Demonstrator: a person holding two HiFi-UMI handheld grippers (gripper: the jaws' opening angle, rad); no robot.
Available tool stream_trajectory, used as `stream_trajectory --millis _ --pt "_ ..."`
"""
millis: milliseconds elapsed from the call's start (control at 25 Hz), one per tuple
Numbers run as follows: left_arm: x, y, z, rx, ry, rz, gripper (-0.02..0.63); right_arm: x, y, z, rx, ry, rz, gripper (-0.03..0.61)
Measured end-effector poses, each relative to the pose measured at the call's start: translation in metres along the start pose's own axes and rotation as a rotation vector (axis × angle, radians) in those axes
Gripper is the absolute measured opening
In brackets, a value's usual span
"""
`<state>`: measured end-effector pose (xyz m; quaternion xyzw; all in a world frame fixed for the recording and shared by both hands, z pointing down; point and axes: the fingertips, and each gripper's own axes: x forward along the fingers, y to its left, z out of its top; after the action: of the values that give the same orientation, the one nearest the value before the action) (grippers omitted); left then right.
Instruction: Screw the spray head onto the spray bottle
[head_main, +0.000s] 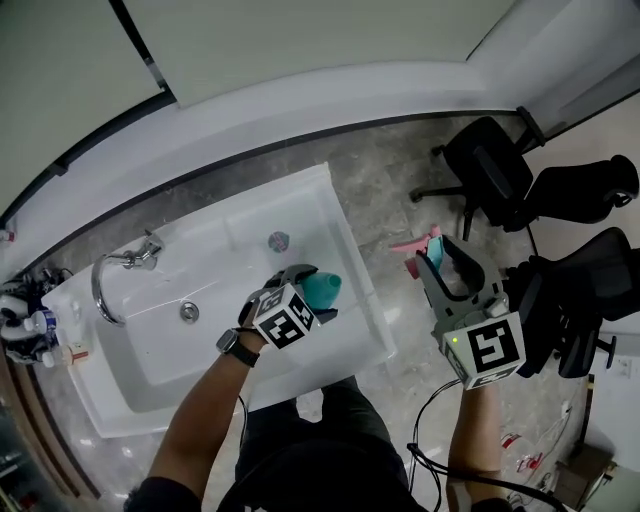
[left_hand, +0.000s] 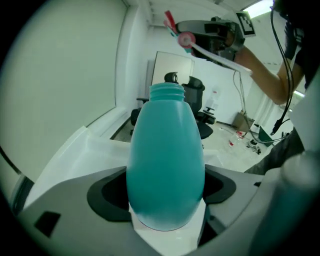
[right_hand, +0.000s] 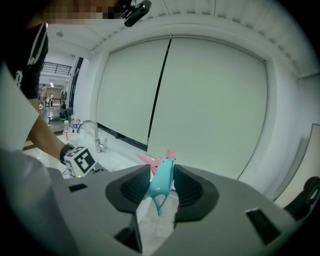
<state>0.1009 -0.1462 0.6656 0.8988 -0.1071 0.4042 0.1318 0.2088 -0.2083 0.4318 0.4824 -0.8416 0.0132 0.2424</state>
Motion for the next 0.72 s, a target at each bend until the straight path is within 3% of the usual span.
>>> stream_trajectory --millis 240,440,560,720 --pt "-0.051 -0.045 0.006 -0.073 0.113 -0.134 0.397 0.001 0.001 0.049 -0.078 -0.062 -0.051 0.15" --pt "-0.078 -0.058 0.018 -0.093 0.12 -0.134 0.397 -0.007 0.023 0.081 -0.242 -0.104 -0.039 0.15" --pt "-0.089 -0.06 0.031 -0.122 0.095 -0.129 0.396 -0.014 0.045 0.097 -0.407 -0.104 -0.014 0.15" --pt "-0.096 -0.061 0.041 -0.135 0.075 -0.106 0.394 -0.015 0.088 0.095 -0.434 -0.127 0.024 0.15"
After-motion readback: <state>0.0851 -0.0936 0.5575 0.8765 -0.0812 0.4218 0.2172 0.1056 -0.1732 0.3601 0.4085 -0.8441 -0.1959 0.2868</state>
